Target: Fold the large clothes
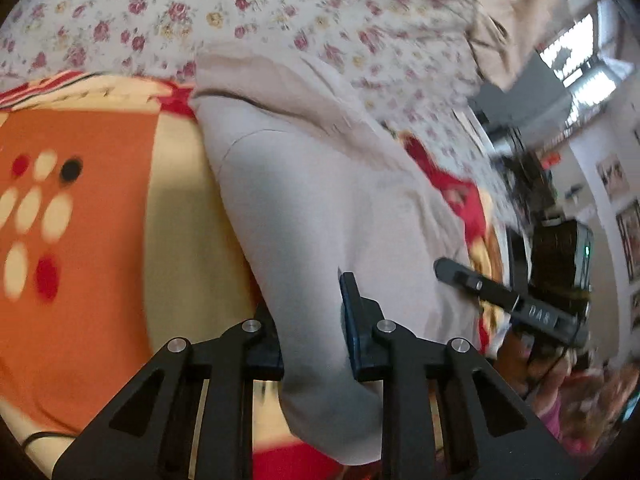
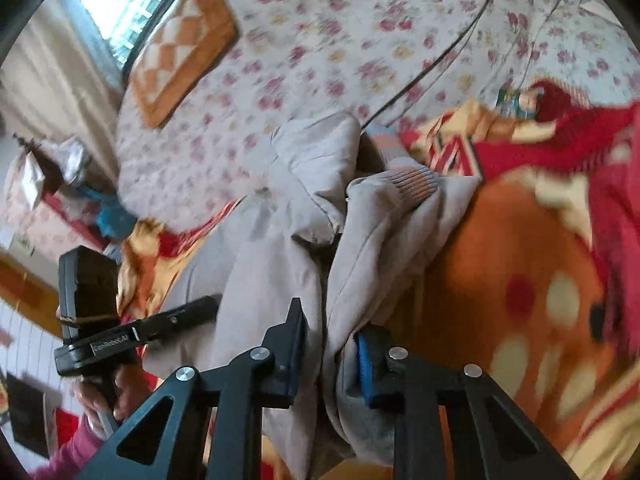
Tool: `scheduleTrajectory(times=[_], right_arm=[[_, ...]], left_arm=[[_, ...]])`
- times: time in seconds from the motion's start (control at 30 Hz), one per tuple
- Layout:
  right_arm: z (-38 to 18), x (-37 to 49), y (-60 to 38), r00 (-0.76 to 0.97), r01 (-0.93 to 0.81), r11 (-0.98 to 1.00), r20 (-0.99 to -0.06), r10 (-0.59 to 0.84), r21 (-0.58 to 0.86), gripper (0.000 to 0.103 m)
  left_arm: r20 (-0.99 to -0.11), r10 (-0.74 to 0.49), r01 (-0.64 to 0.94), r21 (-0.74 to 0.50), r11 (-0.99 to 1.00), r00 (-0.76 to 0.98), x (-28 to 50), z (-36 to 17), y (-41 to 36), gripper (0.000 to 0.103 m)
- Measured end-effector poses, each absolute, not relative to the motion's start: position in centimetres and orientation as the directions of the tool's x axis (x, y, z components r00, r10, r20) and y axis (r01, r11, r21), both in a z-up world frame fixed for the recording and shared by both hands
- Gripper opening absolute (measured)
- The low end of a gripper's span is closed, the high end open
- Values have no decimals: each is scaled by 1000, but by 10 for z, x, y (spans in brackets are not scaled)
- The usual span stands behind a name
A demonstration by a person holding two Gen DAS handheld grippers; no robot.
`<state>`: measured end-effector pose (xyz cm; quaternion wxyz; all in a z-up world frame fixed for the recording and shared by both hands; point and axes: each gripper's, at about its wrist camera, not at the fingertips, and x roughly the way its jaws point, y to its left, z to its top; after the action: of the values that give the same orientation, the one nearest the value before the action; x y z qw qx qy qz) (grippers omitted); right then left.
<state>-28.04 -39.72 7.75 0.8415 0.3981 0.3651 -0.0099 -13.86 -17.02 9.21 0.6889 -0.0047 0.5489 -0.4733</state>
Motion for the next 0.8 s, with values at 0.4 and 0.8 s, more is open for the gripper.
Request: scheduleTrajectory(times=[0.4, 0.8], right_arm=[[107, -321, -374, 768, 366, 717, -628, 129, 594, 61], [77, -195, -384, 729, 284, 747, -641, 238, 600, 56]], left_arm=[[-803, -591, 642, -412, 646, 79, -162, 89, -131, 49], [-815, -535, 581, -329, 745, 225, -127, 70, -166, 53]])
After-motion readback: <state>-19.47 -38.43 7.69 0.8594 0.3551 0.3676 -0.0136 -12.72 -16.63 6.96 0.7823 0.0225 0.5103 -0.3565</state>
